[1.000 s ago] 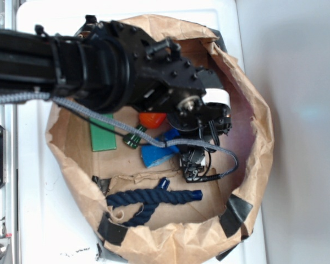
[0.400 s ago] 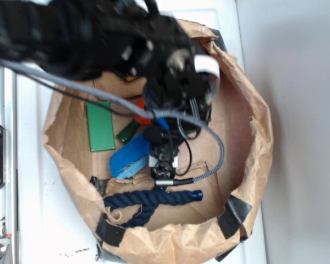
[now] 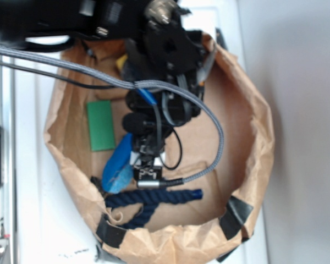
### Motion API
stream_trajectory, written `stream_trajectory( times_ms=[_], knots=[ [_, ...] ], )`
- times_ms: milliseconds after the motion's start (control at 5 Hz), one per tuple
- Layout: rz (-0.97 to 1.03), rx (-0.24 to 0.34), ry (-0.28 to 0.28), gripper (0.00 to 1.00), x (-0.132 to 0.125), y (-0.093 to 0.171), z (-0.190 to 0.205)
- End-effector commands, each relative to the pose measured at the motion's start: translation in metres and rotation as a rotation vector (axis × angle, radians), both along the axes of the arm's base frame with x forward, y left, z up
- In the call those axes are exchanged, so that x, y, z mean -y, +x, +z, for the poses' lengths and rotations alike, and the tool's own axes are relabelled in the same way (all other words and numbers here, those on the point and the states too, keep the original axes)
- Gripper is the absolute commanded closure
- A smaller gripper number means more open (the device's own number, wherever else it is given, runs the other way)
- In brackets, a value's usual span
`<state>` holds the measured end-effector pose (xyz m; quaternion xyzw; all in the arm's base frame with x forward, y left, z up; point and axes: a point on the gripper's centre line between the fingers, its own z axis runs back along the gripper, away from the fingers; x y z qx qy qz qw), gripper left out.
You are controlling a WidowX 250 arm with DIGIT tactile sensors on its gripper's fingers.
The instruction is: Grab the blue sponge.
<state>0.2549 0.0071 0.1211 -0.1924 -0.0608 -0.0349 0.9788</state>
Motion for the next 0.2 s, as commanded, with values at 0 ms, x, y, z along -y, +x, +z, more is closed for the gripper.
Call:
stream_trajectory(
  times_ms=[0],
  knots=[
    [0.034,0.111,0.019,1.00,-0.0122,-0.0043,0.0329]
  ],
)
